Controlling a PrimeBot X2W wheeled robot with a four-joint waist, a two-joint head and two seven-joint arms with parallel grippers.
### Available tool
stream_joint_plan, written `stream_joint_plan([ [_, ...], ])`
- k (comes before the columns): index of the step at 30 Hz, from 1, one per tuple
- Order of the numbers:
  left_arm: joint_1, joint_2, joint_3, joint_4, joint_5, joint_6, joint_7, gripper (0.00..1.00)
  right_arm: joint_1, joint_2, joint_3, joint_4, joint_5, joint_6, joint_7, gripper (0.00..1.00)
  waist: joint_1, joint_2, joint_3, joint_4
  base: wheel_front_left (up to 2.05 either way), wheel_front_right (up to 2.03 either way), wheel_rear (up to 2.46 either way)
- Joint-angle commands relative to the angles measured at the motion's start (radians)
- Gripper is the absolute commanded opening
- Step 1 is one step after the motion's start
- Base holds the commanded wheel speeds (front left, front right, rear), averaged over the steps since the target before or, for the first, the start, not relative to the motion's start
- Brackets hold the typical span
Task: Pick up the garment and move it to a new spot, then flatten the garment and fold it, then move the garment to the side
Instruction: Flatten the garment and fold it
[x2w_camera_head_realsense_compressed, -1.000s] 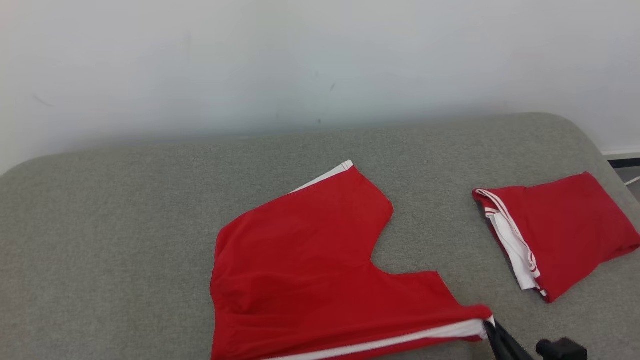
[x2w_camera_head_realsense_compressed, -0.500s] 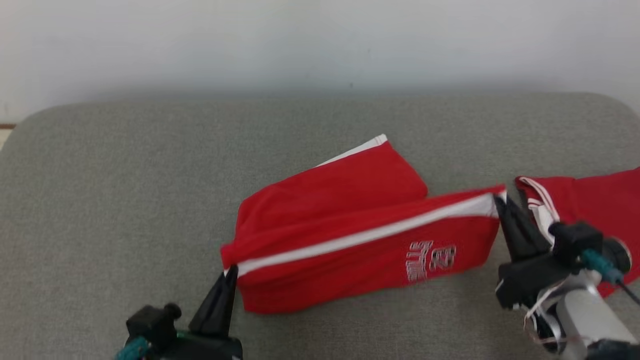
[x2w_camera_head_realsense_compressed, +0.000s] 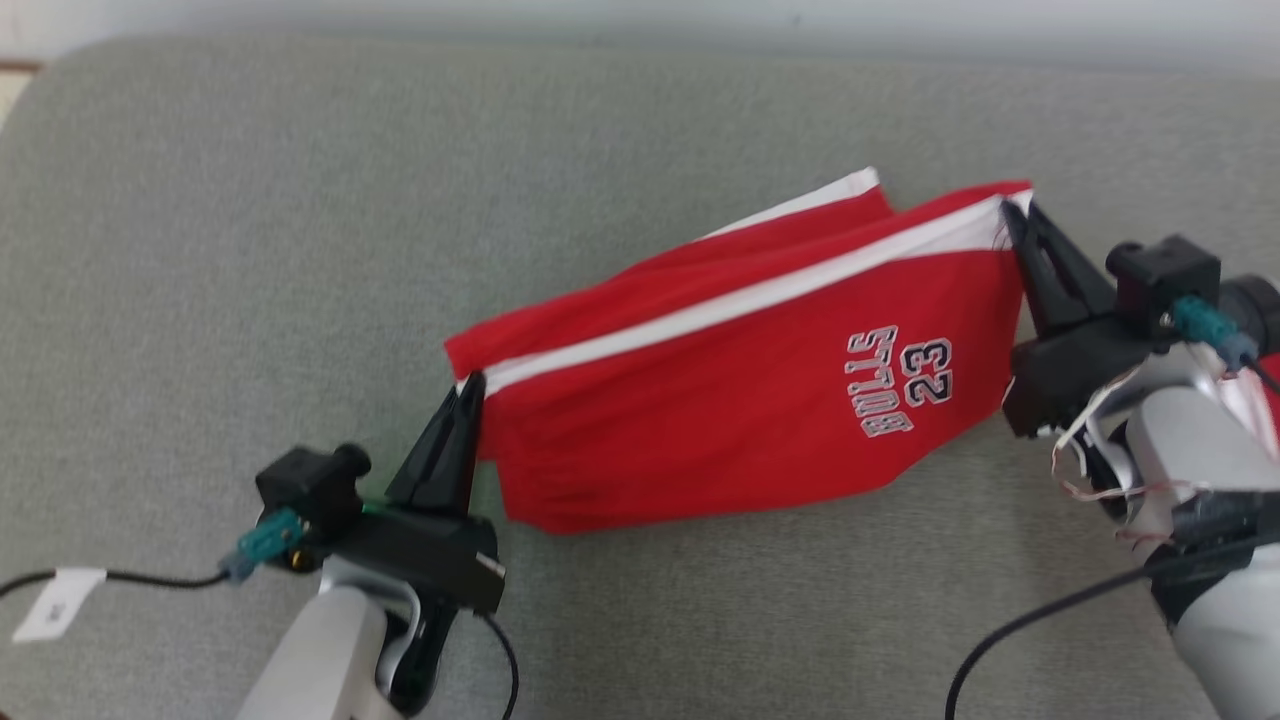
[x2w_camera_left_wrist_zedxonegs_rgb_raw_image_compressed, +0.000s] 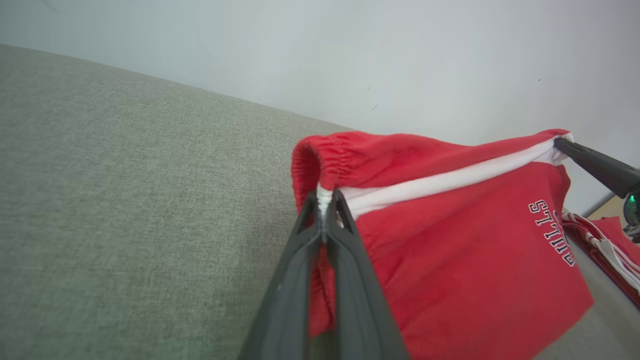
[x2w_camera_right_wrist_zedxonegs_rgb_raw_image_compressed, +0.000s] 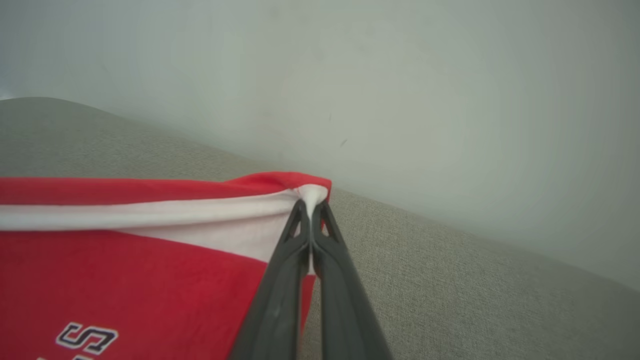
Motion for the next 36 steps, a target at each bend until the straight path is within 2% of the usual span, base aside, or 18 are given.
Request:
stream_joint_plan([
  [1,-0.023,0.001,-0.004,0.009,-0.018,0.001,0.000,0.00,-0.025,-0.011,0.009,0.015,0.008,-0.002,0.000,0.00,-0.0004,-0.0002,0.074,0.052,0.00,0.00,0.00],
  [12,-0.140,0.001,-0.083,0.043,-0.097,0.044,0.000,0.00,-0.163,-0.012,0.100,0.130,0.056,-0.002,0.000,0.00,-0.0004,-0.0002,0.141,0.092,0.00,0.00,0.00],
  [18,-0.171,0.002,-0.128,0.041,-0.119,0.059,0.000,0.01,-0.214,-0.016,0.098,0.195,0.064,-0.002,0.000,0.00,-0.0004,-0.0002,0.161,0.113,0.00,0.00,0.00],
  [21,-0.182,0.002,-0.147,0.034,-0.123,0.069,0.000,0.32,-0.228,-0.013,0.092,0.208,0.063,-0.002,0.000,0.00,-0.0004,-0.0002,0.168,0.118,0.00,0.00,0.00],
  [22,-0.186,0.002,-0.153,0.031,-0.123,0.069,0.000,0.47,-0.233,-0.011,0.091,0.210,0.063,-0.002,0.000,0.00,-0.0004,-0.0002,0.170,0.119,0.00,0.00,0.00],
  [23,-0.190,0.001,-0.157,0.028,-0.122,0.072,0.000,0.54,-0.237,-0.010,0.089,0.212,0.060,-0.002,0.000,0.00,-0.0004,-0.0002,0.171,0.119,0.00,0.00,0.00],
  [24,-0.193,0.001,-0.160,0.026,-0.122,0.073,0.000,1.00,-0.241,-0.009,0.081,0.219,0.061,-0.002,0.000,0.23,-0.0004,-0.0002,0.174,0.119,0.00,0.00,0.00],
  [25,-0.196,0.001,-0.162,0.024,-0.122,0.076,0.000,1.00,-0.242,-0.006,0.077,0.225,0.061,-0.002,0.000,0.73,-0.0004,-0.0002,0.176,0.119,0.00,0.00,0.00],
  [26,-0.197,0.001,-0.167,0.023,-0.119,0.078,0.000,1.00,-0.245,-0.002,0.070,0.229,0.062,-0.002,0.000,1.00,-0.0004,-0.0002,0.177,0.119,0.00,0.00,0.00],
  [29,-0.196,0.001,-0.170,0.017,-0.110,0.082,0.000,1.00,-0.245,0.002,0.063,0.228,0.061,-0.002,0.000,1.00,-0.0004,-0.0002,0.177,0.117,0.00,0.00,0.00],
  [36,-0.163,0.002,-0.149,-0.015,-0.042,0.132,0.000,1.00,-0.189,0.017,0.026,0.195,0.087,-0.002,0.000,1.00,-0.0004,-0.0002,0.158,0.102,0.00,0.00,0.00],
])
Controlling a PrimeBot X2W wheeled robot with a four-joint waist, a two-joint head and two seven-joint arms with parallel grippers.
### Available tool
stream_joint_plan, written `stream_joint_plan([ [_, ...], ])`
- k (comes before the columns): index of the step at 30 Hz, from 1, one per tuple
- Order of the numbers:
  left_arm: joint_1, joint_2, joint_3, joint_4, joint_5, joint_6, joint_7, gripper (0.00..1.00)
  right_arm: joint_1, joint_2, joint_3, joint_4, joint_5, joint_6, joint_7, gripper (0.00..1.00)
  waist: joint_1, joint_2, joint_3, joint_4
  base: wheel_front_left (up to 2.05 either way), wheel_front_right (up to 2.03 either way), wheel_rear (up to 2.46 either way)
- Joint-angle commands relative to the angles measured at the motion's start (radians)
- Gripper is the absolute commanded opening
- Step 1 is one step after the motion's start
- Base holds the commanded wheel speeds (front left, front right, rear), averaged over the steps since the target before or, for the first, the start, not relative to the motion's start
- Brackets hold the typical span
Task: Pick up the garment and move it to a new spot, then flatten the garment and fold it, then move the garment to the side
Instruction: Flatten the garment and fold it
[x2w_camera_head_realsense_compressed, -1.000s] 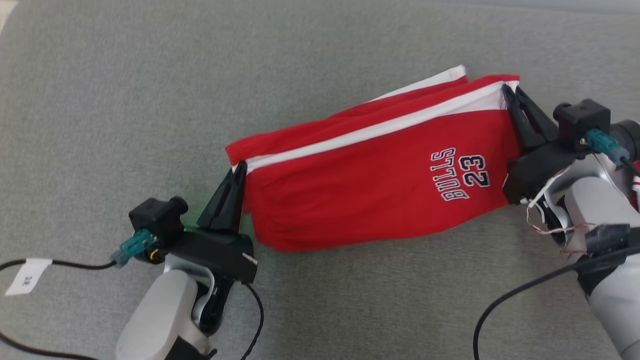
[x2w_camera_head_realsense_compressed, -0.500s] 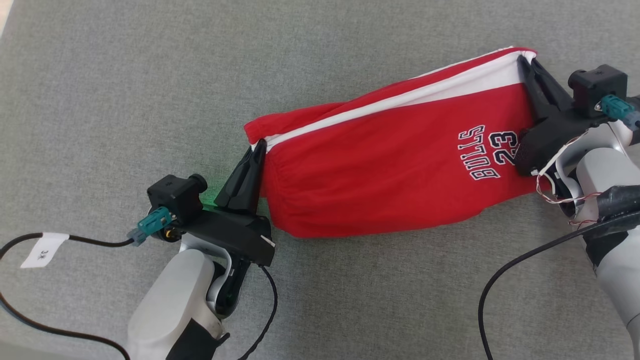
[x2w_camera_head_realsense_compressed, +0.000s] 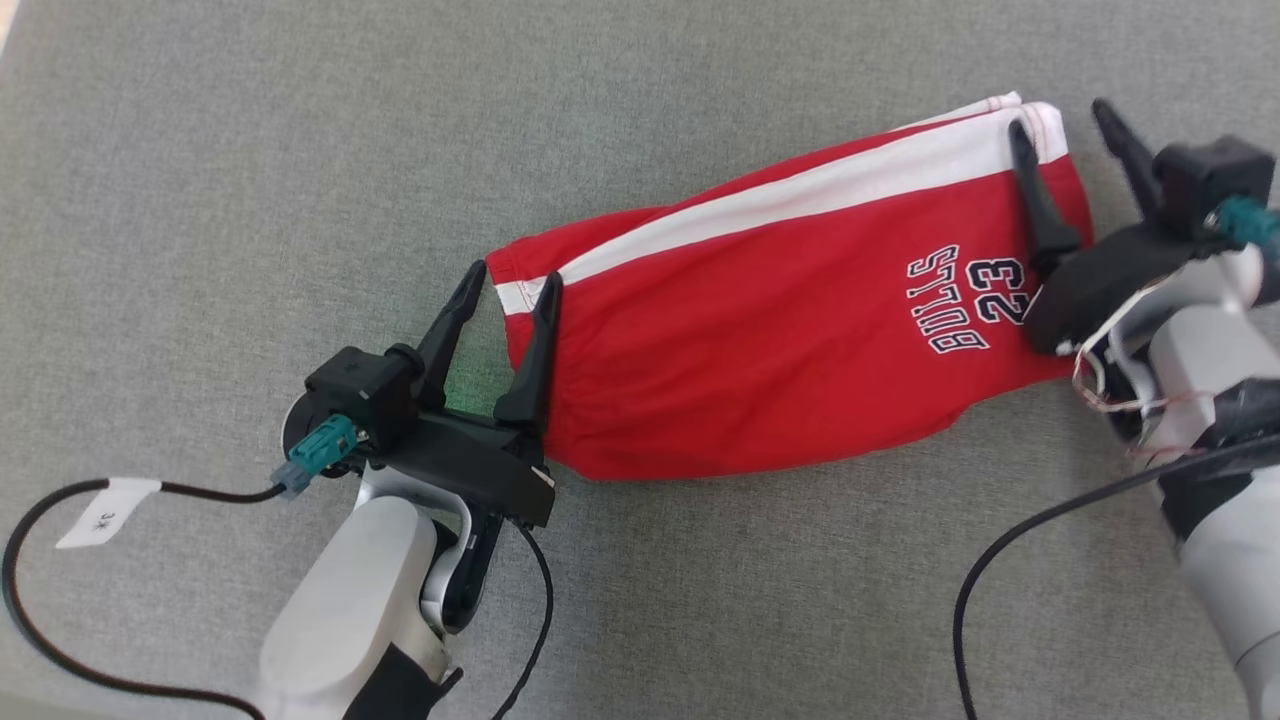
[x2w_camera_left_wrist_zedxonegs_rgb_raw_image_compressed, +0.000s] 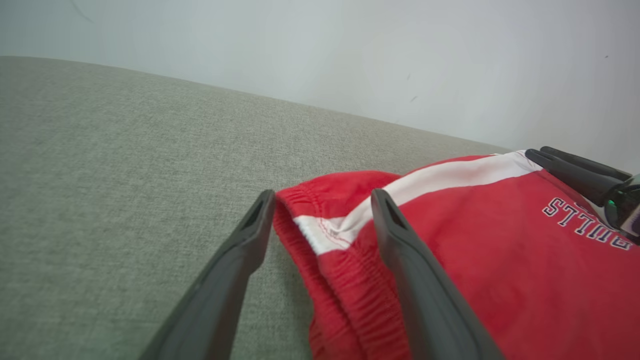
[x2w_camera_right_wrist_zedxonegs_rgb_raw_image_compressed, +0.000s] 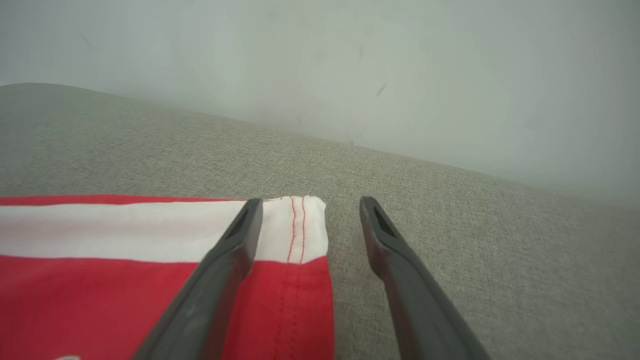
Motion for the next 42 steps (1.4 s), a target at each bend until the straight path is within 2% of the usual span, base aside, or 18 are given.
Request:
stream_joint_plan([
  [1,0.016,0.001,0.004,-0.007,0.009,0.004,0.000,1.00,0.020,0.009,0.000,-0.004,0.009,-0.002,0.000,1.00,-0.0001,-0.0001,-0.008,-0.005,0.00,0.00,0.00],
  [9,0.079,0.001,0.039,-0.065,0.080,0.054,0.000,1.00,0.114,0.022,0.027,-0.024,0.068,-0.002,0.000,1.00,-0.0001,-0.0001,-0.046,-0.007,0.00,0.00,0.00],
  [20,0.168,0.001,0.058,-0.081,0.130,0.048,0.000,1.00,0.195,0.042,-0.037,0.040,0.110,-0.002,0.001,1.00,-0.0001,-0.0001,-0.091,0.034,0.00,0.00,0.00],
  [24,0.191,0.001,0.062,-0.080,0.142,0.043,0.000,1.00,0.205,0.063,-0.001,0.116,0.137,-0.001,0.002,1.00,-0.0001,-0.0001,-0.106,0.048,0.00,0.00,0.00],
  [25,0.194,0.001,0.063,-0.080,0.145,0.043,0.000,1.00,0.201,0.066,0.008,0.129,0.144,-0.001,0.002,0.89,-0.0001,-0.0001,-0.110,0.051,0.00,0.00,0.00],
  [26,0.200,0.001,0.065,-0.080,0.147,0.042,0.000,1.00,0.197,0.070,0.014,0.141,0.152,-0.001,0.002,0.42,-0.0001,-0.0001,-0.115,0.053,0.00,0.00,0.00],
  [27,0.206,0.001,0.067,-0.080,0.150,0.042,0.000,1.00,0.192,0.072,0.020,0.150,0.159,-0.001,0.002,0.07,-0.0001,-0.0001,-0.119,0.055,0.00,0.00,0.00],
  [28,0.210,0.001,0.069,-0.079,0.151,0.040,0.000,1.00,0.188,0.075,0.023,0.154,0.166,-0.001,0.002,0.00,-0.0001,-0.0001,-0.124,0.056,0.00,0.00,0.00],
  [36,0.252,0.001,0.087,-0.068,0.164,0.035,0.000,1.00,0.214,0.073,-0.031,0.112,0.196,-0.001,0.000,0.00,-0.0001,-0.0001,-0.176,0.048,0.00,0.00,0.00],
  [42,0.303,0.001,0.116,-0.047,0.182,0.025,0.000,1.00,0.299,0.098,-0.103,0.071,0.183,-0.001,0.000,0.00,-0.0001,-0.0001,-0.249,0.009,0.00,0.00,0.00],
])
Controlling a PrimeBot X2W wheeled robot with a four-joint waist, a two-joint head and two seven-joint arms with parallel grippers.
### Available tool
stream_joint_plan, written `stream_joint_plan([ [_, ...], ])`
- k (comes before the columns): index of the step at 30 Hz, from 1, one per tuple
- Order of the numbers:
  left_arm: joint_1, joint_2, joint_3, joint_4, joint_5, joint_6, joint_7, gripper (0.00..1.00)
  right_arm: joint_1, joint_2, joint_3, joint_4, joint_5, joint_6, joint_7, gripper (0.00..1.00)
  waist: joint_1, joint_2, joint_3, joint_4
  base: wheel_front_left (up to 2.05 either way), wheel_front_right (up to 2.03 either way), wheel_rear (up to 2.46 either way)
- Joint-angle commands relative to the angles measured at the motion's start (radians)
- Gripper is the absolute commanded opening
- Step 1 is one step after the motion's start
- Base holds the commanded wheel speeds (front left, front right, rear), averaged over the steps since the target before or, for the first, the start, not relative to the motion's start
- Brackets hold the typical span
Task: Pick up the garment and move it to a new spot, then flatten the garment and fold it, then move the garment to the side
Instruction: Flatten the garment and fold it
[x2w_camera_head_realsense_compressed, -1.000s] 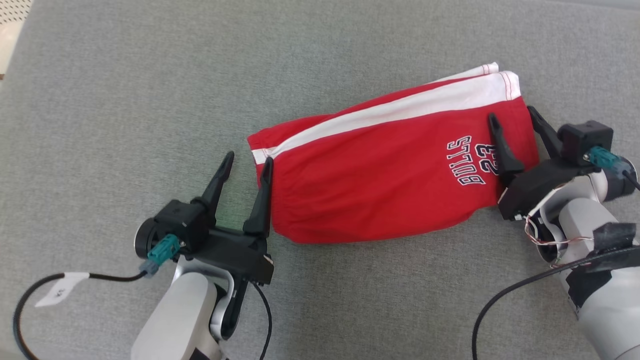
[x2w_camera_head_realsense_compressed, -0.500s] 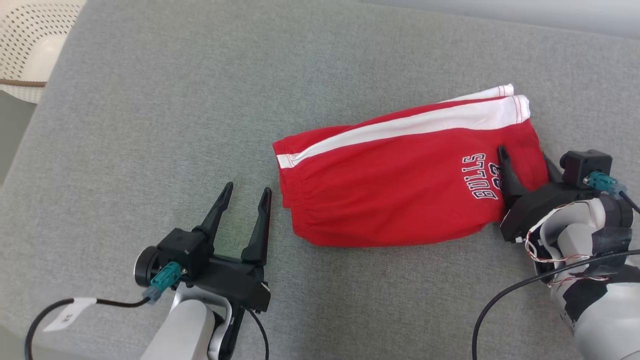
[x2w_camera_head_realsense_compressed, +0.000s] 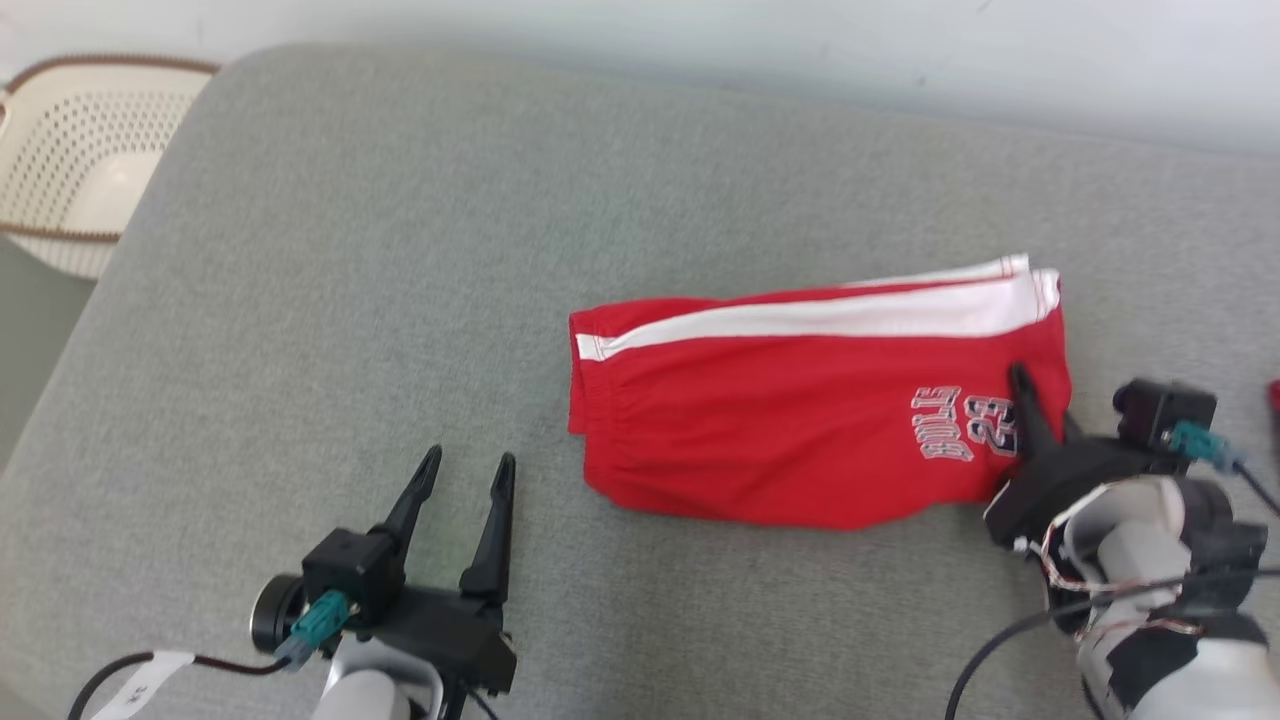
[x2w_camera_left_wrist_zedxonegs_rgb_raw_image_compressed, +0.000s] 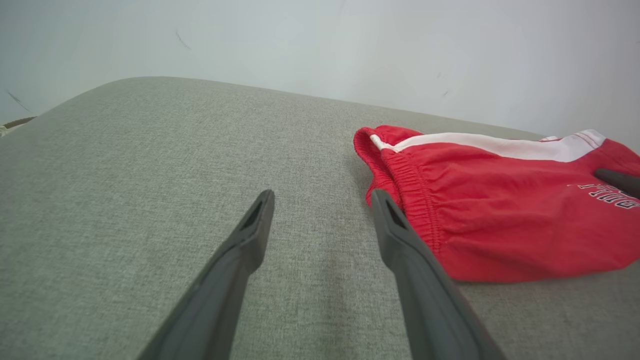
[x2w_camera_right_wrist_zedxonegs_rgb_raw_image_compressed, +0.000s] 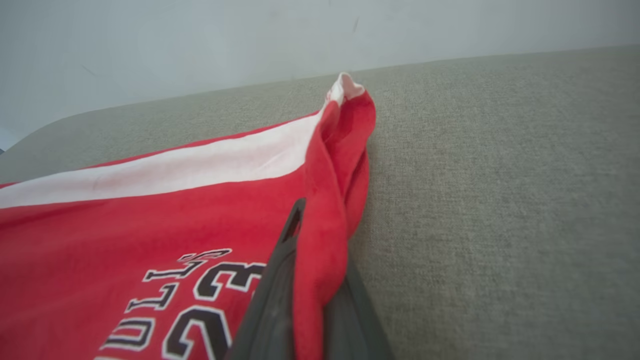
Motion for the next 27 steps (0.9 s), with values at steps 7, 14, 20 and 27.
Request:
stream_joint_plan([
  [7,0.079,0.002,0.056,0.020,0.025,-0.021,0.000,1.00,0.134,0.053,-0.091,-0.048,-0.043,0.000,0.001,0.00,0.0001,0.0001,-0.109,-0.088,0.00,0.00,0.00],
  [14,0.132,0.001,0.097,0.017,0.047,-0.040,0.000,1.00,0.218,0.080,-0.145,-0.072,-0.069,0.000,0.000,0.00,0.0001,0.0001,-0.144,-0.140,0.00,0.00,0.00],
  [20,0.156,0.001,0.105,0.018,0.053,-0.050,0.000,1.00,0.237,0.073,-0.173,-0.075,-0.110,0.000,0.000,0.00,0.0001,0.0001,-0.154,-0.151,0.00,0.00,0.00],
  [27,0.163,0.001,0.093,0.017,0.062,-0.053,0.000,1.00,0.229,0.071,-0.187,-0.150,-0.172,0.000,0.000,0.00,0.0001,0.0001,-0.158,-0.141,0.00,0.00,0.00],
])
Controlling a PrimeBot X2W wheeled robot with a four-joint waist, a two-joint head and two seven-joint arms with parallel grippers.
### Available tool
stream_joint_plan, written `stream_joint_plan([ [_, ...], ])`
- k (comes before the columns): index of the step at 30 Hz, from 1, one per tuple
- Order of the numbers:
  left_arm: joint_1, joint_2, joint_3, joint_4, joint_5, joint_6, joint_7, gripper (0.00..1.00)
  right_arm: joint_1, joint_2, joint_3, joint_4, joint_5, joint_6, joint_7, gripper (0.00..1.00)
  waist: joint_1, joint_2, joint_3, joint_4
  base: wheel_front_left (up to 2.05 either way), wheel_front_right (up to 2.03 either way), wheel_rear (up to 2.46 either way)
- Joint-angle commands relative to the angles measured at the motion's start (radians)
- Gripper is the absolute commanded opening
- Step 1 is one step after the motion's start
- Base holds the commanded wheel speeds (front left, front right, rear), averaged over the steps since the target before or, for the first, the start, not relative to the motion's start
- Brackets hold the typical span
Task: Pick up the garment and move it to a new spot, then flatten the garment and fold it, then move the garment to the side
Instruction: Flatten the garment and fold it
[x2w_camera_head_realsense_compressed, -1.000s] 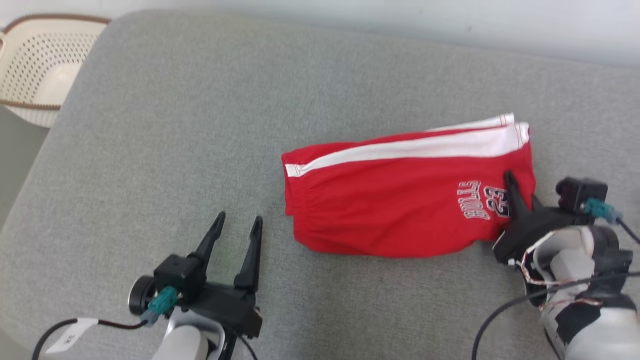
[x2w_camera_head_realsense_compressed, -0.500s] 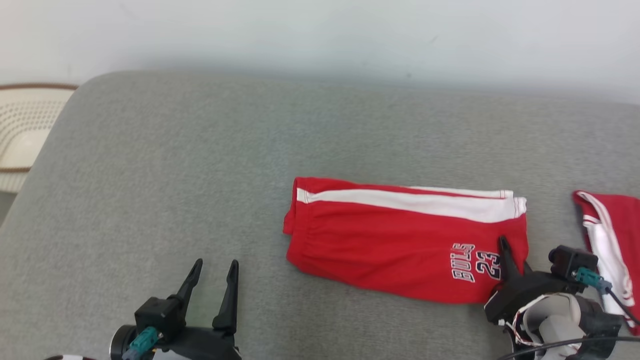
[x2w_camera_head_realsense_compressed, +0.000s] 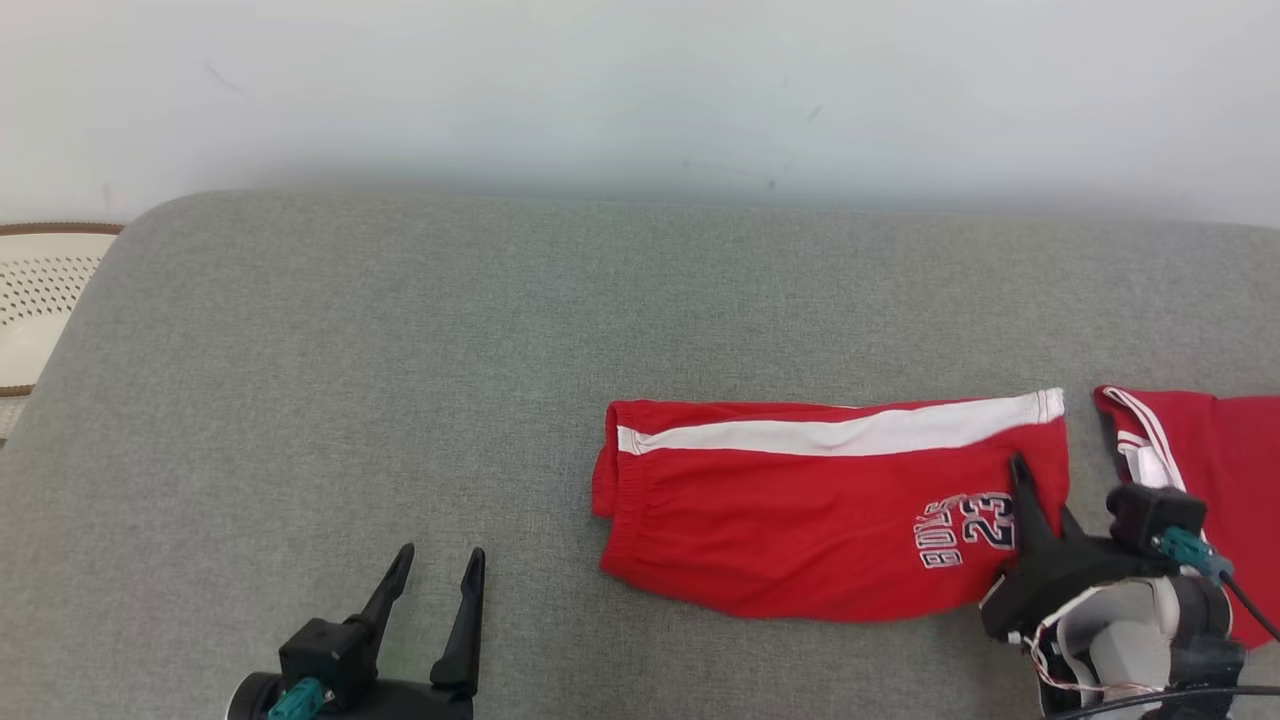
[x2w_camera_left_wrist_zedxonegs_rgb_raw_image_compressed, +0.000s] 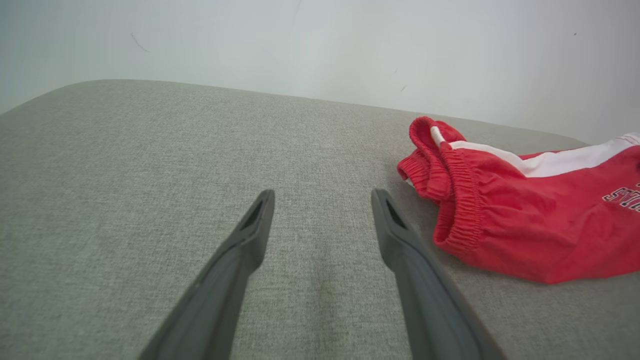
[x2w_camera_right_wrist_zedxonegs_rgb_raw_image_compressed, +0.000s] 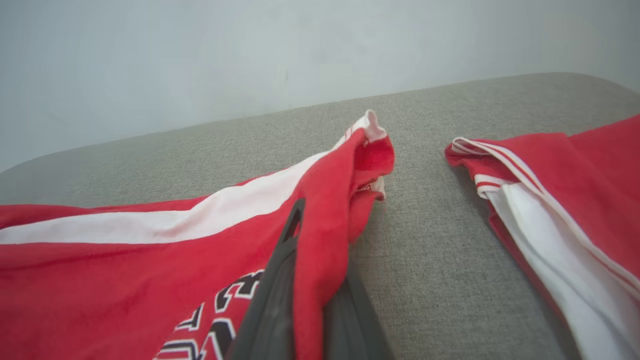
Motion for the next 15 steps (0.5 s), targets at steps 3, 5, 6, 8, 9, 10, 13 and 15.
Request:
stream_joint_plan([
  [3,0.023,0.001,0.000,-0.005,0.009,0.000,0.000,1.00,0.007,0.012,0.020,-0.073,-0.036,0.000,0.000,0.00,0.0000,0.0000,-0.002,0.003,0.00,0.00,0.00],
  [5,0.029,0.001,-0.001,-0.007,0.009,0.002,0.000,1.00,0.015,0.016,0.048,-0.126,-0.053,0.000,0.000,0.00,0.0000,0.0000,-0.003,0.005,0.00,0.00,0.00],
  [6,0.034,0.001,-0.002,-0.006,0.009,0.002,0.000,1.00,0.020,0.020,0.064,-0.149,-0.056,0.000,0.000,0.00,0.0000,0.0000,-0.004,0.005,0.00,0.00,0.00],
  [8,0.040,0.001,-0.003,-0.004,0.006,0.002,0.000,1.00,0.030,0.023,0.104,-0.192,-0.066,0.000,0.000,0.00,0.0000,0.0000,-0.006,0.007,0.00,0.00,0.00],
  [9,0.042,0.001,-0.004,-0.003,0.004,0.003,0.000,1.00,0.033,0.025,0.127,-0.209,-0.065,0.000,0.000,0.00,0.0000,0.0000,-0.008,0.009,0.00,0.00,0.00],
  [10,0.042,0.001,-0.004,-0.003,0.004,0.003,0.000,1.00,0.033,0.025,0.127,-0.209,-0.065,0.000,0.000,0.00,0.0000,0.0000,-0.008,0.009,0.00,0.00,0.00],
  [13,0.041,0.001,-0.007,0.001,-0.001,0.003,0.000,1.00,0.035,0.021,0.213,-0.249,-0.058,0.000,0.000,0.00,0.0000,0.0000,-0.010,0.016,0.00,0.00,0.00],
  [15,0.041,0.001,-0.009,0.001,-0.004,0.004,0.000,1.00,0.034,0.018,0.275,-0.260,-0.044,0.000,0.000,0.00,0.0000,0.0000,-0.008,0.023,0.00,0.00,0.00],
])
